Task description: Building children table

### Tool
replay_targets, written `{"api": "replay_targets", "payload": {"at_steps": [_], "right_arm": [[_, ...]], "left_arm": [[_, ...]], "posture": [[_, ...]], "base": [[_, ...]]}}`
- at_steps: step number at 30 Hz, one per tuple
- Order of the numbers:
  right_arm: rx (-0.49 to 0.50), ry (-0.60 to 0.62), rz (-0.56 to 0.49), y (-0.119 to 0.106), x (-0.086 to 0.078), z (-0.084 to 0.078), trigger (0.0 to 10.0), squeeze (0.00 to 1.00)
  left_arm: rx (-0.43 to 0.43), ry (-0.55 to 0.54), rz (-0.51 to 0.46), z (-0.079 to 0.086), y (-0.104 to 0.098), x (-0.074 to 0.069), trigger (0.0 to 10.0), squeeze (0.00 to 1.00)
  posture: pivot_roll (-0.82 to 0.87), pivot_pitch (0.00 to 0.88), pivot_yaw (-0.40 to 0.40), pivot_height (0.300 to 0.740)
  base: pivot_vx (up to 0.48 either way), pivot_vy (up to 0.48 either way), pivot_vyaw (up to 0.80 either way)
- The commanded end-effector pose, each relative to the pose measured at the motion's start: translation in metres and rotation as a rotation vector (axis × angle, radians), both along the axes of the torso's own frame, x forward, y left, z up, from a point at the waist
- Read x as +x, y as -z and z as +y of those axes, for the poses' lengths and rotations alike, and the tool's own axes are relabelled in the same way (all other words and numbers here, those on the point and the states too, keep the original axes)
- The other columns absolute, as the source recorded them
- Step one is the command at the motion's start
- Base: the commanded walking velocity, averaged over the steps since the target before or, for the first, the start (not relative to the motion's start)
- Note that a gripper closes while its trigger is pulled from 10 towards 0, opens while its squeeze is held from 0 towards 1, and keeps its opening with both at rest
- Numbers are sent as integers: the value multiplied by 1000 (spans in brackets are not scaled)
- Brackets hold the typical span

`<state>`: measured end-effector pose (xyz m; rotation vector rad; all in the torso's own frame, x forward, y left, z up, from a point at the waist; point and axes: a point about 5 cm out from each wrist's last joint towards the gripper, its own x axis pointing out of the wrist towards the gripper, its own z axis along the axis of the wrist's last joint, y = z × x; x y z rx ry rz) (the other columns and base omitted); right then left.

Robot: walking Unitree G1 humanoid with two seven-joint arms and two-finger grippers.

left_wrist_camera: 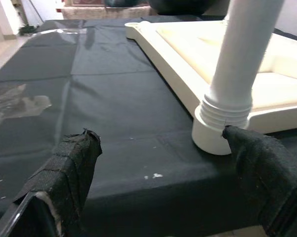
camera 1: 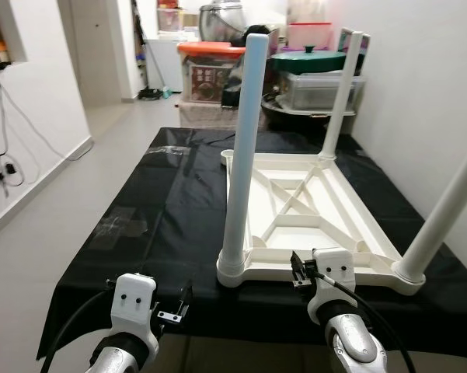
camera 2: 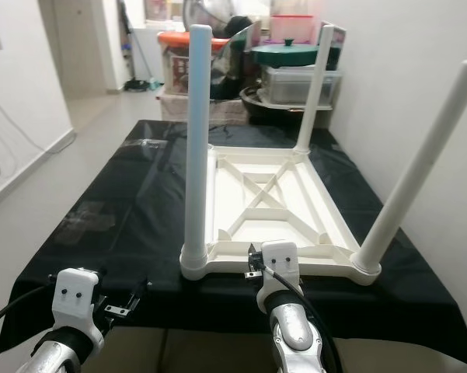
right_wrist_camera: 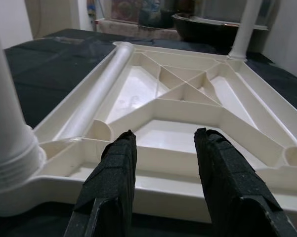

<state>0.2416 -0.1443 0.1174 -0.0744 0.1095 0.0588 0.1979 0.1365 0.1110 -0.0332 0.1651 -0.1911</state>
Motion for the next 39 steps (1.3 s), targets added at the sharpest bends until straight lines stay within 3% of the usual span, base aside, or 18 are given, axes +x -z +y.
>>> {"api": "replay_targets", "payload": {"at_steps": [1, 10, 15, 17, 20, 21, 22, 23, 24, 28, 29, 30, 35, 39], "right_arm": [[80, -12, 23, 3, 3, 6, 10000, 0], [81, -18, 17, 2, 10, 0, 10000, 0], [160, -41, 41, 3, 13, -2, 10000, 0], [211, -105, 42, 1, 18, -6, 10000, 0], [211, -105, 42, 1, 18, -6, 10000, 0], [221, -141, 31, -3, 23, -13, 10000, 0], [197, -208, 14, -8, 27, -25, 10000, 1000], [197, -208, 14, -8, 27, -25, 10000, 1000], [164, -305, 2, -16, 32, -39, 10000, 1000], [112, -383, 15, -22, 37, -47, 10000, 1000], [101, -457, 19, -27, 40, -48, 10000, 0], [101, -457, 19, -27, 40, -48, 10000, 0], [68, -739, 44, -49, 50, -44, 10000, 0], [68, -828, 48, -54, 54, -38, 10000, 0]], "left_arm": [[1, -8, 3, -1, 2, 0, 10000, 0], [4, -8, 0, -1, 2, 1, 10000, 0], [2, -12, -2, -1, 2, 1, 10000, 0], [3, -13, -3, -1, 1, 1, 10000, 0], [3, -13, -3, -1, 1, 1, 10000, 0], [2, -11, -2, -2, 1, 0, 10000, 0], [-1, -9, -2, -2, 1, 0, 10000, 0], [-1, -9, -2, -2, 1, 0, 10000, 0], [-5, -6, -1, -3, 0, -1, 10000, 0], [-9, -4, 1, -3, 0, -2, 10000, 0], [-11, -3, 2, -3, 0, -3, 10000, 0], [-11, -3, 2, -3, 0, -3, 10000, 0], [-13, 2, 4, -4, -2, -7, 10000, 0], [-14, 3, 4, -5, -3, -8, 10000, 0]], "posture": [[120, 0, -22, 740], [116, 1, -24, 740], [117, 6, -28, 740], [115, 9, -27, 740], [115, 9, -27, 740], [111, 14, -24, 740], [109, 26, -27, 740], [109, 26, -27, 740], [110, 32, -26, 740], [111, 39, -28, 740], [114, 45, -28, 740], [114, 45, -28, 740], [121, 62, -30, 740], [122, 64, -30, 740]], "base": [[0, 0, 0], [0, 0, 0], [0, 0, 0], [0, 0, 0], [0, 0, 0], [0, 0, 0], [0, 0, 0], [0, 0, 0], [0, 0, 0], [0, 0, 0], [0, 0, 0], [0, 0, 0], [0, 0, 0], [0, 0, 0]]}}
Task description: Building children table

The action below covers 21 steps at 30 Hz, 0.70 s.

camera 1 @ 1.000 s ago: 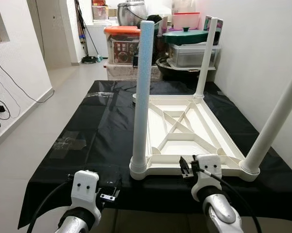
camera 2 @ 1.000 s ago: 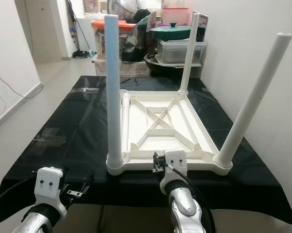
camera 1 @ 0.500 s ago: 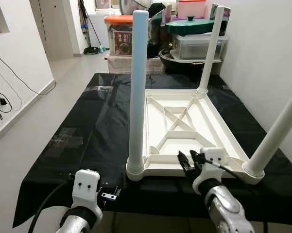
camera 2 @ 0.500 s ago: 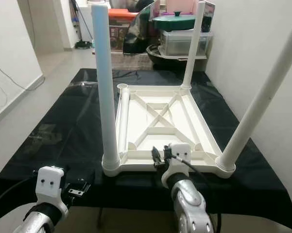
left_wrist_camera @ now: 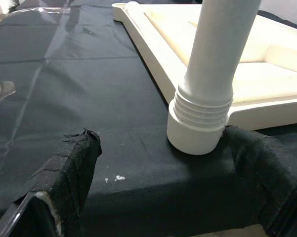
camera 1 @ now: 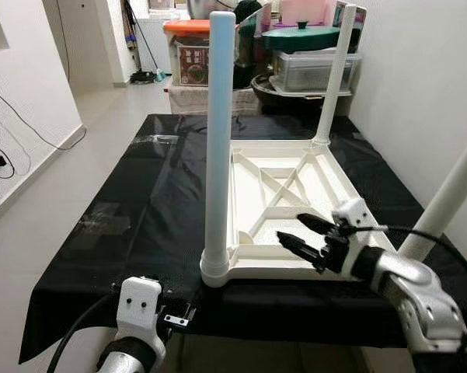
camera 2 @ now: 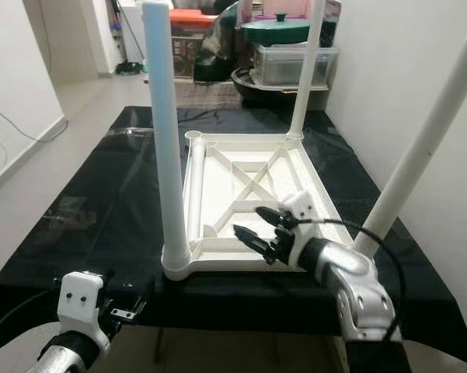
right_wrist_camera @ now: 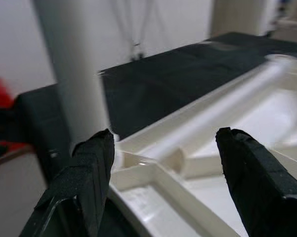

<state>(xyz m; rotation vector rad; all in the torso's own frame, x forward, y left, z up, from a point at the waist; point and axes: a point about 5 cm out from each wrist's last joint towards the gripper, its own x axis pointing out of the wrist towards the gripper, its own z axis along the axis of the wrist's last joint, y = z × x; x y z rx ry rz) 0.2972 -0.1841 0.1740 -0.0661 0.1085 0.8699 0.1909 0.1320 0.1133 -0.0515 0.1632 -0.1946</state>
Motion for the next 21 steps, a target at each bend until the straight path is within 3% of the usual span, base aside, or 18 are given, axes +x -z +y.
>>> {"api": "replay_targets", "payload": {"at_steps": [1, 3, 4, 6, 9, 21], "right_arm": [[7, -45, 10, 1, 3, 4, 10000, 0], [2, -64, 6, 0, 6, 5, 10000, 0], [7, -141, -10, -4, 11, 15, 10000, 0], [7, -141, -10, -4, 11, 15, 10000, 0], [26, -187, -28, -10, 18, 29, 10000, 0], [57, -337, -64, -19, 22, 59, 10000, 0]], "left_arm": [[3, 2, 4, 0, -1, -1, 10000, 0], [3, 3, 5, -1, -1, -2, 10000, 0], [1, 5, 4, -2, -3, -4, 10000, 0], [1, 5, 4, -2, -3, -4, 10000, 0], [-1, 9, 5, -3, -4, -6, 10000, 0], [-8, 15, 13, -6, -6, -10, 10000, 0]], "posture": [[127, 72, -31, 740], [127, 72, -31, 740], [133, 80, -36, 740], [133, 80, -36, 740], [135, 87, -38, 740], [136, 93, -47, 740]], "base": [[0, 0, 0], [0, 0, 0], [0, 0, 0], [0, 0, 0], [0, 0, 0], [0, 0, 0]]}}
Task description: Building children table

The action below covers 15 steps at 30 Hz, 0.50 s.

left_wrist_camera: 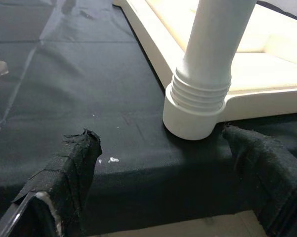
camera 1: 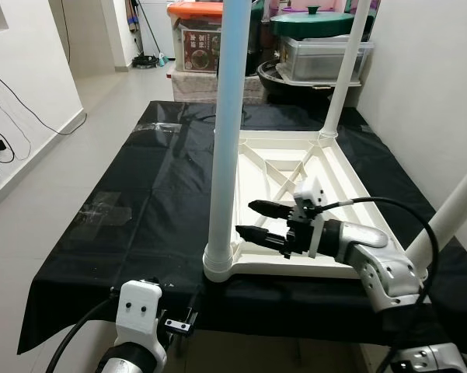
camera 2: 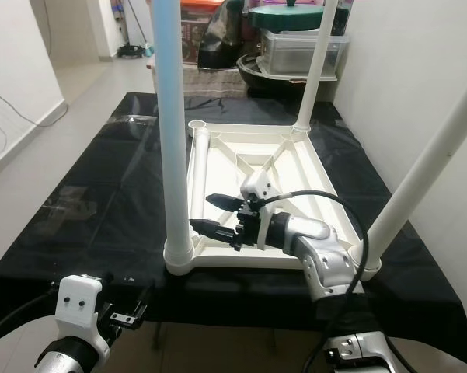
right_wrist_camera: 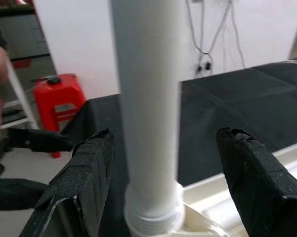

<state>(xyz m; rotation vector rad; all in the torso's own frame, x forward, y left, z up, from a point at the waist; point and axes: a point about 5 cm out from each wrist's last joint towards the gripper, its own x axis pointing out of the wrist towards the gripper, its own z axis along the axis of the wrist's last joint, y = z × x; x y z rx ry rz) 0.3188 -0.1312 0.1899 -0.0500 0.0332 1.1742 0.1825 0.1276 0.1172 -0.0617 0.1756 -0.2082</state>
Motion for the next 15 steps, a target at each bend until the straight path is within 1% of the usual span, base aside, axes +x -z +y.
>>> {"api": "replay_targets", "payload": {"at_steps": [1, 6, 7, 9, 10, 12, 13, 14, 15], "right_arm": [[3, -32, -20, -4, 1, 7, 10000, 0], [32, -49, -38, -6, 4, 23, 10000, 0], [32, -49, -38, -6, 4, 23, 10000, 0], [46, -46, -43, -7, 7, 30, 10000, 0], [46, -46, -43, -7, 7, 30, 10000, 0], [61, -40, -49, -8, 11, 37, 10000, 0], [61, -40, -49, -8, 11, 37, 10000, 0], [77, -29, -56, -10, 14, 42, 10000, 0], [77, -29, -56, -10, 14, 42, 10000, 0]], "left_arm": [[3, 2, 0, -2, -2, -2, 10000, 0], [3, 2, 2, -2, -2, -3, 10000, 0], [3, 2, 2, -2, -2, -3, 10000, 0], [3, 2, 3, -2, -2, -3, 10000, 0], [3, 2, 3, -2, -2, -3, 10000, 0], [4, 4, 3, -3, -2, -3, 10000, 0], [4, 4, 3, -3, -2, -3, 10000, 0], [3, 2, 3, -3, -2, -2, 10000, 0], [3, 2, 3, -3, -2, -2, 10000, 0]], "posture": [[136, 93, -47, 740], [139, 89, -50, 740], [139, 89, -50, 740], [139, 88, -50, 740], [139, 88, -50, 740], [145, 88, -52, 740], [145, 88, -52, 740], [144, 89, -54, 740], [144, 89, -54, 740]], "base": [[0, 0, 0], [0, 0, 0], [0, 0, 0], [0, 0, 0], [0, 0, 0], [0, 0, 0], [0, 0, 0], [0, 0, 0], [0, 0, 0]]}}
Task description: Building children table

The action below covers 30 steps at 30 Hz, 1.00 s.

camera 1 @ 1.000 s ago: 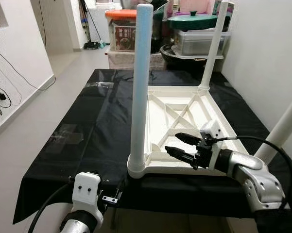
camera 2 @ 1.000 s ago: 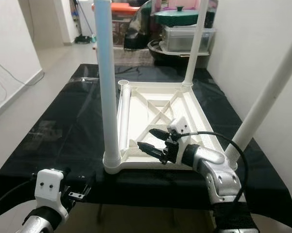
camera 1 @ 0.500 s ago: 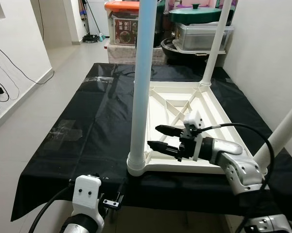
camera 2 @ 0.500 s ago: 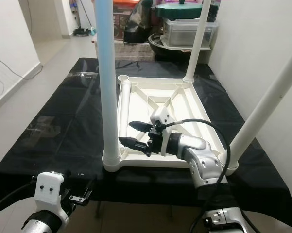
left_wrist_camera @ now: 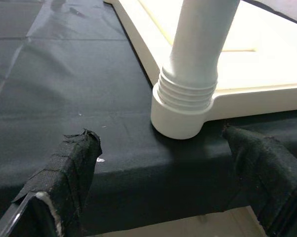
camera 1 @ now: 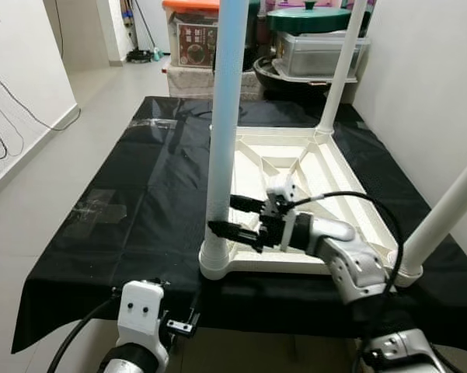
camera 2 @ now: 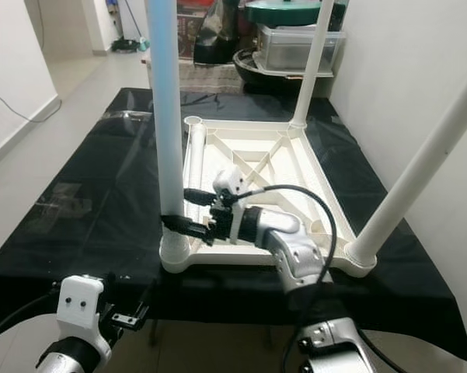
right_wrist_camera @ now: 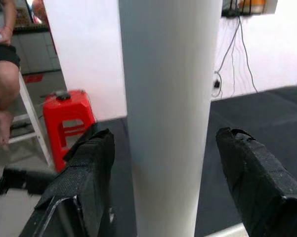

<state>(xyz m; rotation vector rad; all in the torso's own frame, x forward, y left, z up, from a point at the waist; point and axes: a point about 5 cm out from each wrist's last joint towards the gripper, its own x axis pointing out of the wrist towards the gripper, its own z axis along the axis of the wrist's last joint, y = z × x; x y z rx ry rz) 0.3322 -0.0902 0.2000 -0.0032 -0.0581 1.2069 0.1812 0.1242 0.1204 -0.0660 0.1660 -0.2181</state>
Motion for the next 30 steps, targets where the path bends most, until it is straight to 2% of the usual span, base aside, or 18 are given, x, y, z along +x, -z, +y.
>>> {"api": "replay_targets", "payload": {"at_steps": [1, 12, 22, 23, 25, 26, 30], "right_arm": [[-2, 11, -13, -1, 3, 4, 10000, 0], [53, 37, -25, -9, 12, 20, 10000, 0], [95, 8, -29, -15, 13, 30, 10000, 0], [98, 8, -30, -15, 13, 30, 4000, 0], [100, 9, -30, -15, 14, 31, 4000, 0], [106, 11, -33, -14, 13, 32, 0, 0], [108, 11, -31, -12, 11, 33, 0, 0]], "left_arm": [[9, -8, 13, 1, 1, -1, 10000, 0], [7, -12, 14, 0, 1, -1, 10000, 0], [10, -12, 17, 1, 2, 0, 10000, 0], [10, -12, 17, 1, 2, 1, 10000, 0], [10, -12, 17, 1, 2, 1, 10000, 0], [11, -13, 17, 1, 2, 1, 10000, 0], [12, -14, 17, 1, 2, 1, 10000, 0]], "posture": [[142, 91, -54, 740], [149, 93, -61, 740], [149, 92, -60, 740], [149, 93, -60, 740], [149, 93, -60, 740], [150, 91, -60, 740], [149, 90, -56, 740]], "base": [[0, 0, 0], [0, 0, 0], [0, 0, 0], [0, 0, 0], [0, 0, 0], [0, 0, 0], [0, 0, 0]]}}
